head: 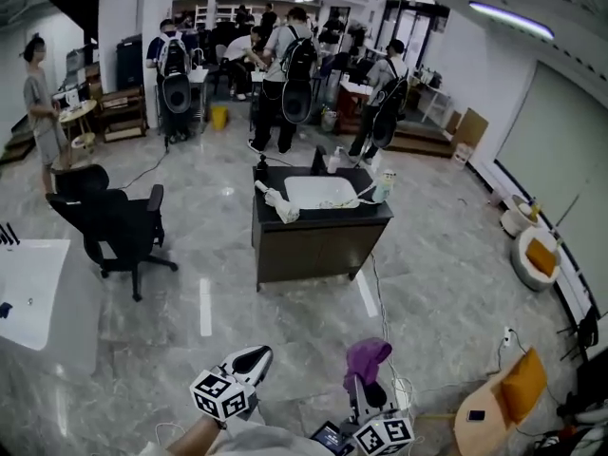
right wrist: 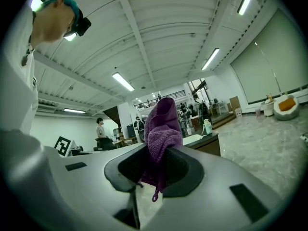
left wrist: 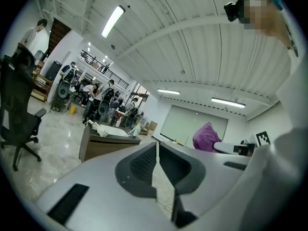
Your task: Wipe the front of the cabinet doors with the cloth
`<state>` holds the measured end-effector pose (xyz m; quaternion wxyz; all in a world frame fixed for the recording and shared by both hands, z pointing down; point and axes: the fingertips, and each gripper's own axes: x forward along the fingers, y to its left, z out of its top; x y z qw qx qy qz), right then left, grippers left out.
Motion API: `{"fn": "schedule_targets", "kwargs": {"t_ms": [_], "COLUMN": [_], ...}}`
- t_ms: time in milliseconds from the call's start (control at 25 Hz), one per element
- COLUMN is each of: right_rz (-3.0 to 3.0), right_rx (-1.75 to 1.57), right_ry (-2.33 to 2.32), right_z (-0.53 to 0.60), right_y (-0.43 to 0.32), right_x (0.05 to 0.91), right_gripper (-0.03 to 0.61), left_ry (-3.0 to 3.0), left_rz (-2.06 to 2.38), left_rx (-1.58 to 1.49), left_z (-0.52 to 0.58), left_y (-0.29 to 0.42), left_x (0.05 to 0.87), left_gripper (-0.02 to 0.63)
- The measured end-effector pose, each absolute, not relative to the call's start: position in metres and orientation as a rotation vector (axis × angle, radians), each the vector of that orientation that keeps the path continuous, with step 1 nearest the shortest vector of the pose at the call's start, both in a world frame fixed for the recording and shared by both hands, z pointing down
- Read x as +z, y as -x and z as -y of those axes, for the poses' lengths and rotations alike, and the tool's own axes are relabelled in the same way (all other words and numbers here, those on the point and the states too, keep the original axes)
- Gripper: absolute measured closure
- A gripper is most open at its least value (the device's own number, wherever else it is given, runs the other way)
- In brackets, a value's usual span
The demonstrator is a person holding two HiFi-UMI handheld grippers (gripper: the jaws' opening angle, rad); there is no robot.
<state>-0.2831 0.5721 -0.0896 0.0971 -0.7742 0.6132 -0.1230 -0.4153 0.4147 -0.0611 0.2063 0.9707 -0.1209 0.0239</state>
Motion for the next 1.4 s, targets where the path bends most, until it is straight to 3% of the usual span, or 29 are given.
{"fn": "schedule_targets", "kwargs": {"t_ms": [400, 1040, 1400], "right_rz": [-1.685, -2.138, -2.497], "right_rx": [-0.348, -0.484, -0.569], "right_ry": [2.473, 2.269, 2.033], "right_z": [-0.517, -0.415, -0.318], "right_y": [0.168, -0.098, -0.112], "right_x": [-0.092, -0.037, 0.021], "right_gripper": [0.489, 0.489, 0.489], "left_ry": [-2.799, -2.62, -2.497], "left_rz": [0.14, 0.818, 1.119], "left_rx": [-0.02, -0.051, 0.064], "left_z": [-0.327, -0.271, -0.243], "left_y": [0.29, 0.137, 0.142], "left_x": [-0.093, -0.049, -0.004], "left_gripper": [0.592, 0.592, 0.592]}}
